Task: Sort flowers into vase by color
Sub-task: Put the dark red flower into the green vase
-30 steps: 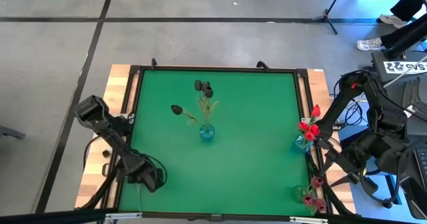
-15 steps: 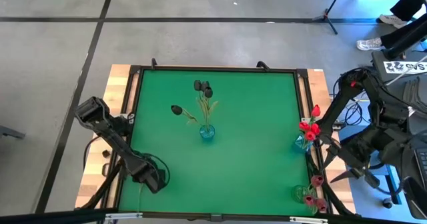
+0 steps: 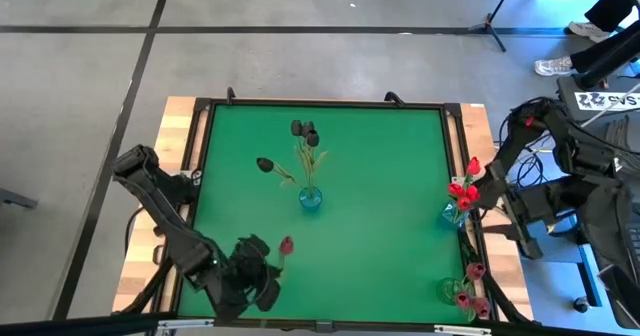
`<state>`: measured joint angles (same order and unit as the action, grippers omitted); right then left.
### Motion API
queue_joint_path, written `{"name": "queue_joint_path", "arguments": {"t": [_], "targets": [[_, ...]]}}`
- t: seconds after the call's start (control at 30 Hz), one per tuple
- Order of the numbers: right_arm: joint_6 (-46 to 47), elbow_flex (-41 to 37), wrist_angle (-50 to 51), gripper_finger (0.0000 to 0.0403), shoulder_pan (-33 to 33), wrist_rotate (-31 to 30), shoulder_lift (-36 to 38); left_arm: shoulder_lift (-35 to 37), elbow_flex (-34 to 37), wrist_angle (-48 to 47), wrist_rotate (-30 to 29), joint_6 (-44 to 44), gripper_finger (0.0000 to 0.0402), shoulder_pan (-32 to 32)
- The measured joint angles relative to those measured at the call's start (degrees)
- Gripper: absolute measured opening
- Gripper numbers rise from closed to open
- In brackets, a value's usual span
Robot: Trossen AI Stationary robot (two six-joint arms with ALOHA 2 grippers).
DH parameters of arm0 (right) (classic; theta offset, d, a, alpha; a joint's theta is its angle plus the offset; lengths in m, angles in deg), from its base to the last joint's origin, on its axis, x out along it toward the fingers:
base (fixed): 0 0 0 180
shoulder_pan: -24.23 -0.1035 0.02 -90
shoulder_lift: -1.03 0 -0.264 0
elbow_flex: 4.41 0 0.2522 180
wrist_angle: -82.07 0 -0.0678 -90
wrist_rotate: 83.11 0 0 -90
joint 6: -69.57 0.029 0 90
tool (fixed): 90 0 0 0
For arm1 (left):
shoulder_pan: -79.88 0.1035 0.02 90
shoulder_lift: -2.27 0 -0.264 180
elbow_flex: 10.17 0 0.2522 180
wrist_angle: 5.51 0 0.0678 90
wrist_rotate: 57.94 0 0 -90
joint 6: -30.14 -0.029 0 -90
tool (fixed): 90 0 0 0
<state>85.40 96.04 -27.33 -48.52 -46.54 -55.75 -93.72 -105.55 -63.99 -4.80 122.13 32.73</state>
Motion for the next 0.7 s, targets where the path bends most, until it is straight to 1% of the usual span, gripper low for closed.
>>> {"name": "queue_joint_path", "arguments": {"t": [0.07,0.13,0.2,0.27,0.37,0.47,0.57,0.63,0.7], "targets": [[-3.2,0.0,-3.6,0.0214,3.4,-0.4,-0.6,0.0,-0.6,4.8,-7.0,-8.5,0.0002,0.6],[-5.7,-0.1,-7.2,0.0228,7.2,0.5,-1.8,0.0,-0.6,11.4,-12.9,-18.8,0.0002,1.7],[-7.2,-0.2,-10.1,0.0242,11.0,3.0,-3.3,-0.6,-0.7,19.8,-16.7,-30.2,0.0002,3.5],[-7.4,-0.2,-12.5,0.0254,14.9,7.0,-4.7,-1.6,-0.7,27.7,-18.6,-41.9,0.0002,5.3],[-8.5,-0.2,-16.2,0.0266,21.1,13.7,-7.5,-3.6,-0.7,40.0,-18.6,-58.0,0.0002,8.2],[-10.6,-0.2,-19.6,0.0268,25.5,18.9,-11.3,-6.2,-0.7,51.6,-17.7,-70.2,0.0002,11.0],[-12.0,-0.2,-23.3,0.0268,28.2,20.1,-14.5,-8.8,-0.7,61.7,-13.9,-79.2,0.0002,13.4],[-12.6,-0.2,-25.0,0.0268,29.7,20.4,-16.7,-10.0,-0.7,67.8,-11.6,-83.6,0.0002,14.5],[-12.9,-0.2,-25.9,0.0263,31.1,20.8,-18.7,-10.9,-0.7,72.3,-10.4,-87.2,0.0002,14.9]]}}
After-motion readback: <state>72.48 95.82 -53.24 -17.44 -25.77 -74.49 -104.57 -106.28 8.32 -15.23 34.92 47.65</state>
